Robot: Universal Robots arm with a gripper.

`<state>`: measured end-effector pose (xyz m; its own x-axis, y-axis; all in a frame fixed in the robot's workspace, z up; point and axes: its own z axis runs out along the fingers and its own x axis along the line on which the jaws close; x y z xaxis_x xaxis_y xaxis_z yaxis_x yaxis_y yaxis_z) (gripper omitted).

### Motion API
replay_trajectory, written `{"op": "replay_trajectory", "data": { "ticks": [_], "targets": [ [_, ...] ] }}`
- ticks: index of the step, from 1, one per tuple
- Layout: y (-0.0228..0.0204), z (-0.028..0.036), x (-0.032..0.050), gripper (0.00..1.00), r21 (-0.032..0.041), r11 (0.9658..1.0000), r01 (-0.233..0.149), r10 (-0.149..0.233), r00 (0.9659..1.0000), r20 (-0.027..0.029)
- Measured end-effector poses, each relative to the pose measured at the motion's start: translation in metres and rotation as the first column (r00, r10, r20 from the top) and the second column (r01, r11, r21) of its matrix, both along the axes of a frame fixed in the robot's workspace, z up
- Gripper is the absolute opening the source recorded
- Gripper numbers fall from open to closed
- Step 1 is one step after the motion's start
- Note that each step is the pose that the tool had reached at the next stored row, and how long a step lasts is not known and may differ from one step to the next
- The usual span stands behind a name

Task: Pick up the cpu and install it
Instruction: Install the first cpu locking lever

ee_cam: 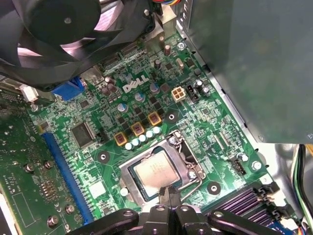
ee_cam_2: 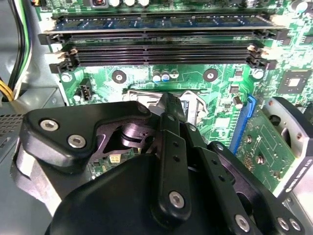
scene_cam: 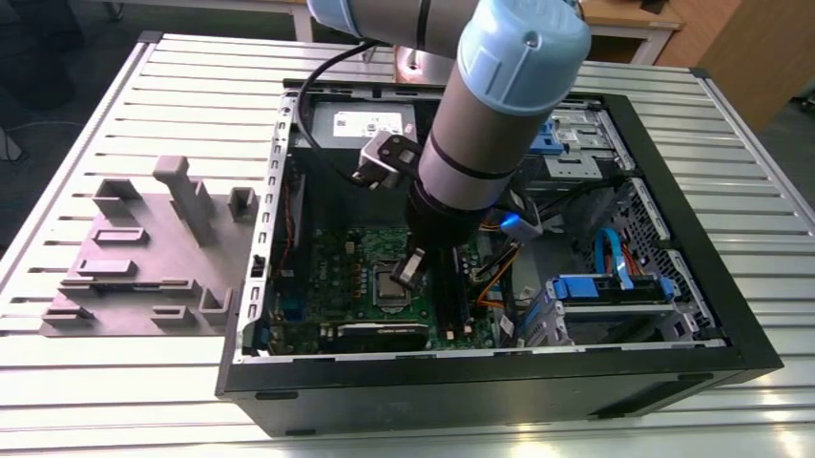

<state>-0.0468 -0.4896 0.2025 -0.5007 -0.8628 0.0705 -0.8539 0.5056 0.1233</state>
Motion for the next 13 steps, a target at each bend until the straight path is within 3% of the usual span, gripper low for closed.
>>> {"op": "replay_trajectory", "data": {
  "ticks": [13],
  "targets": [
    [-0.0062, -0.0009, 0.0007, 0.10, -0.0086, 0.9995, 0.030, -0.030, 0.9996, 0.0003]
  ]
}}
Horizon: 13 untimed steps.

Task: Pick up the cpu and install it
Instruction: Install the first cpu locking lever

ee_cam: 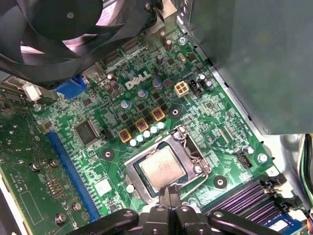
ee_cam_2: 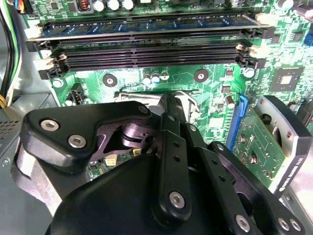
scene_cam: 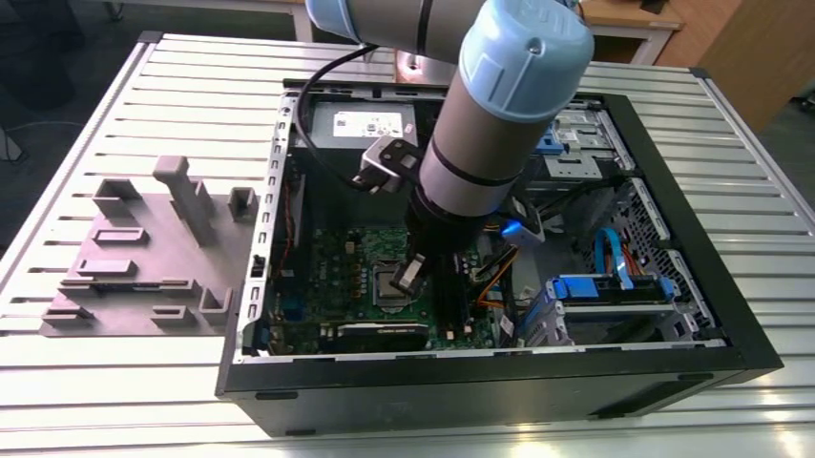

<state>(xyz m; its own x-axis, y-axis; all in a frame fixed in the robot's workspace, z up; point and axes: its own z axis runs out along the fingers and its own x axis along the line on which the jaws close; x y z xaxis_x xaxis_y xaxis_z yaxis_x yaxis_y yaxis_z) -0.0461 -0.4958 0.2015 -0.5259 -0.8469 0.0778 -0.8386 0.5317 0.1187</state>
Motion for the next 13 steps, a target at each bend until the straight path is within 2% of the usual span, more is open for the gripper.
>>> {"op": "replay_trajectory", "data": {
  "ticks": [13],
  "targets": [
    [-0.0035, -0.0052, 0.0012, 0.10, -0.0009, 0.9999, 0.015, -0.015, 0.9999, -0.0001]
  ]
}}
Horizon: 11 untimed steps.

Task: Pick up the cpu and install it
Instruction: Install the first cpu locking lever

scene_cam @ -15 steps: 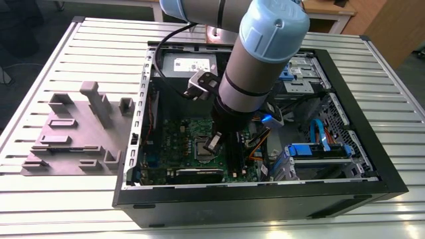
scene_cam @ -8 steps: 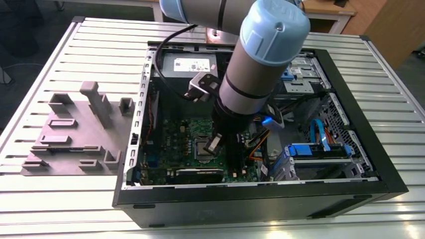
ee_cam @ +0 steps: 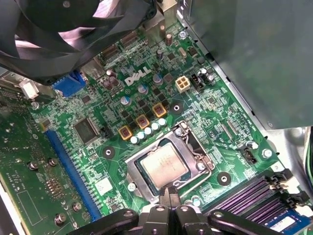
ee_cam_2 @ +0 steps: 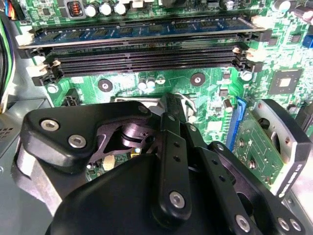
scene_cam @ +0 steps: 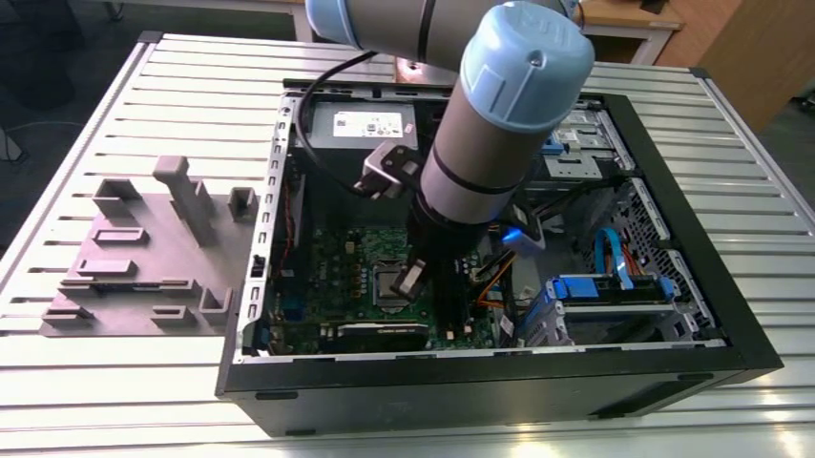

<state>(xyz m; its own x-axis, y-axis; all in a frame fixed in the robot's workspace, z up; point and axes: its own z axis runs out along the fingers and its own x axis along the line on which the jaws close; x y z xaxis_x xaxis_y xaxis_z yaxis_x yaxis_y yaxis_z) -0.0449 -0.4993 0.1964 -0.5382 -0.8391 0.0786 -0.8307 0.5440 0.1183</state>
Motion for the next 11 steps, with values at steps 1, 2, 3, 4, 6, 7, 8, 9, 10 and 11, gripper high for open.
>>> {"op": "replay_trajectory", "data": {
  "ticks": [1, 2, 3, 4, 6, 7, 8, 9, 10, 11],
  "targets": [
    [-0.0001, -0.0009, 0.0001, 0.10, 0.0000, 1.0000, 0.001, -0.001, 1.0000, 0.0000],
    [-0.0002, -0.0019, 0.0001, 0.10, 0.0000, 1.0000, 0.001, -0.001, 1.0000, 0.0000],
    [-0.0003, -0.0029, 0.0001, 0.10, 0.0000, 1.0000, 0.002, -0.002, 1.0000, 0.0000],
    [-0.0004, -0.0037, 0.0001, 0.10, -0.0001, 1.0000, 0.002, -0.002, 1.0000, 0.0000],
    [-0.0005, -0.0060, 0.0001, 0.10, -0.0001, 1.0000, 0.003, -0.003, 1.0000, -0.0001],
    [-0.0007, -0.0069, 0.0001, 0.10, -0.0004, 1.0000, 0.004, -0.004, 1.0000, -0.0002],
    [-0.0008, -0.0076, 0.0001, 0.10, -0.0007, 1.0000, 0.004, -0.004, 1.0000, -0.0004],
    [-0.0008, -0.0080, 0.0001, 0.10, -0.0008, 1.0000, 0.004, -0.004, 1.0000, -0.0004],
    [-0.0008, -0.0083, 0.0003, 0.10, -0.0007, 1.0000, 0.004, -0.004, 1.0000, -0.0004],
    [-0.0008, -0.0087, 0.0008, 0.10, -0.0004, 1.0000, 0.004, -0.004, 1.0000, -0.0003]
  ]
}}
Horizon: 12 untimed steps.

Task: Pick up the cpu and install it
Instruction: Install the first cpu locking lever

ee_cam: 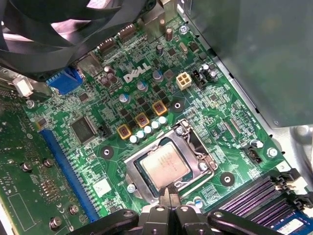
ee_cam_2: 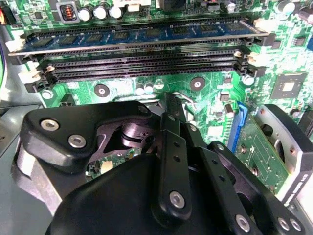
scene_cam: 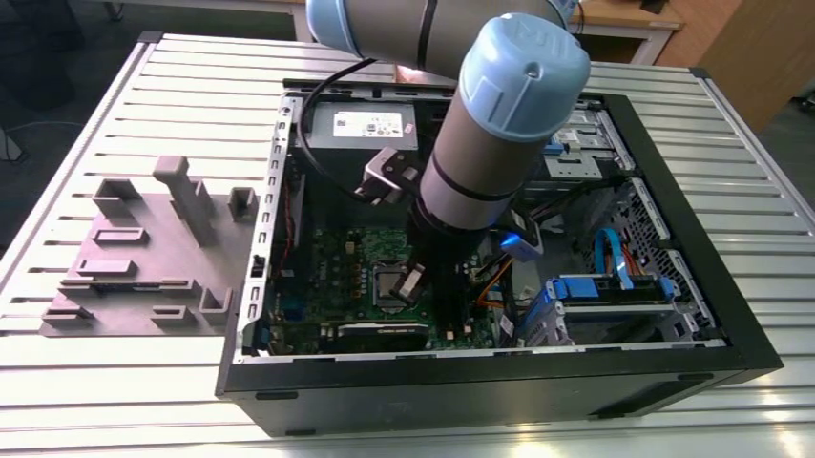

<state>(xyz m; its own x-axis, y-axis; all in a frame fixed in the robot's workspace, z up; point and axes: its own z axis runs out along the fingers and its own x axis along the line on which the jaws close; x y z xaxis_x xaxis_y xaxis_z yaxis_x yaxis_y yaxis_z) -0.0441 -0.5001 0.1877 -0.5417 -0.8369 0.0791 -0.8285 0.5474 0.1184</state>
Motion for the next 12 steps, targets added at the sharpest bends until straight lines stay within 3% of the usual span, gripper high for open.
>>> {"op": "replay_trajectory", "data": {
  "ticks": [6, 12],
  "targets": [
    [0.0001, -0.0008, 0.0030, 0.10, 0.0006, 1.0000, 0.000, 0.000, 1.0000, 0.0004],
    [0.0000, -0.0012, 0.0032, 0.10, 0.0060, 1.0000, 0.000, 0.000, 1.0000, 0.0003]
  ]
}}
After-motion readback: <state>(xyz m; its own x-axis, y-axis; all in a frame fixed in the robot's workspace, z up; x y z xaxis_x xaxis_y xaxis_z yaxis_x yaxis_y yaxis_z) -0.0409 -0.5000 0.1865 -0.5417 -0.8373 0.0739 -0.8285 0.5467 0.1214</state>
